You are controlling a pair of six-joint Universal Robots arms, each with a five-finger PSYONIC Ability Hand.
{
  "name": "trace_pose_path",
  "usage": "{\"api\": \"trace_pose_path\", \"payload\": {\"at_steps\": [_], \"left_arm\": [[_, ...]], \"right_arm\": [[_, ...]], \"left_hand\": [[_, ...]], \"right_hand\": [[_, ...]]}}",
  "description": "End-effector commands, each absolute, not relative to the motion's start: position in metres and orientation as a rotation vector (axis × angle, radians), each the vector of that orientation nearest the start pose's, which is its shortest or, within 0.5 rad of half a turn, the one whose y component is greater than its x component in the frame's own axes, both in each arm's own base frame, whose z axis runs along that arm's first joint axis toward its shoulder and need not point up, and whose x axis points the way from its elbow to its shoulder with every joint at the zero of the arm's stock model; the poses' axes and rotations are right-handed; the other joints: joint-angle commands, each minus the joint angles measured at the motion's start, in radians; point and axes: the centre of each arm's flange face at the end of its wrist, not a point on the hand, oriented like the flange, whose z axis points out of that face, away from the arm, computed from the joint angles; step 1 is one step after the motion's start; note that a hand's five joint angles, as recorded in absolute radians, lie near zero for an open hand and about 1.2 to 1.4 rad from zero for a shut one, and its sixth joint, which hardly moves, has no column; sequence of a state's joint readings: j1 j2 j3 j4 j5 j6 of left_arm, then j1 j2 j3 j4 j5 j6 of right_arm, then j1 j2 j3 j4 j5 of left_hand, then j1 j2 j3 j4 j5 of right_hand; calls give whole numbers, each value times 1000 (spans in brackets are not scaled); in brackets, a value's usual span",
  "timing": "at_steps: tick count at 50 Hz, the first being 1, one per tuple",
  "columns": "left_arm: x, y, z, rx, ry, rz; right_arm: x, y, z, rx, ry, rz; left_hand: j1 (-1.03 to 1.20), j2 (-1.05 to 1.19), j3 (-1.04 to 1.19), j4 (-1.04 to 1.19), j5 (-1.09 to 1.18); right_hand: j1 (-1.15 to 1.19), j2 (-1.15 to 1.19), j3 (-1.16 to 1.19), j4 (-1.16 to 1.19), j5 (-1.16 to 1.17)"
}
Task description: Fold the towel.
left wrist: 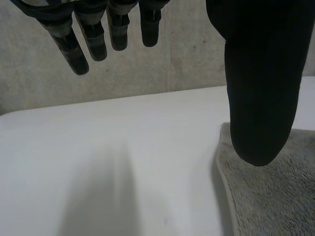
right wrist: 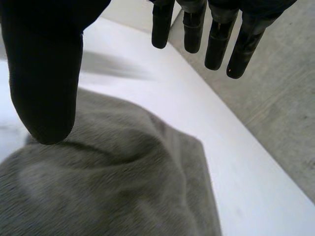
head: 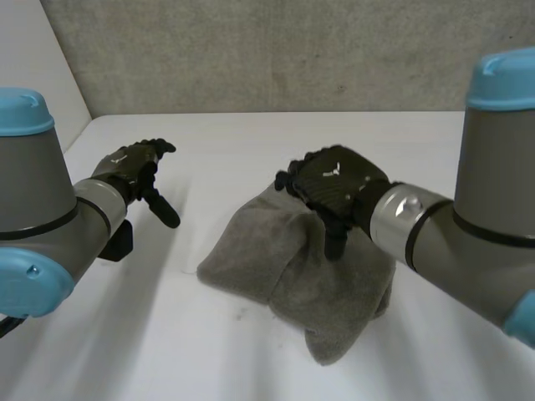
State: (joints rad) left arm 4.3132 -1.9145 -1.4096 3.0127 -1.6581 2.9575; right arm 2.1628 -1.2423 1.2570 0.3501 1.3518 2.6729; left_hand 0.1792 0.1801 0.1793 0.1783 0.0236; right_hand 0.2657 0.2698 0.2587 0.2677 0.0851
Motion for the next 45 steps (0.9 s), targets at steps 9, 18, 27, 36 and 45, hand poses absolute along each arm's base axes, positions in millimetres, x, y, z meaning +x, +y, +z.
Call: {"api": "trace_pose_path", "payload": {"at_steps": [9, 18, 27, 36, 45], "left_arm": [[-238, -267, 224, 249, 2764, -1896], [-233, -261, 212, 309, 2758, -1829], [-233, -260, 212, 312, 2758, -1827], [-235, -259, 213, 332, 2769, -1838], [-246, -262, 220, 400, 2777, -1922]], "right_arm": [[378, -246, 215, -1463, 1775, -1500], [405, -246, 167, -1506, 1767, -1396], [410, -248, 149, -1519, 1836, -1403], [406, -252, 192, -1477, 1789, -1534], [363, -270, 309, -1045, 1699, -1822]], "left_hand": [[37, 36, 37, 38, 18], [28, 28, 28, 29, 9], [28, 28, 28, 29, 9], [31, 30, 31, 32, 12], [37, 36, 37, 38, 18]], "right_hand": [[136, 132, 143, 134, 142], [139, 135, 146, 137, 145], [875, 871, 882, 873, 881], [1131, 1126, 1138, 1129, 1137], [1131, 1126, 1138, 1129, 1137]]}}
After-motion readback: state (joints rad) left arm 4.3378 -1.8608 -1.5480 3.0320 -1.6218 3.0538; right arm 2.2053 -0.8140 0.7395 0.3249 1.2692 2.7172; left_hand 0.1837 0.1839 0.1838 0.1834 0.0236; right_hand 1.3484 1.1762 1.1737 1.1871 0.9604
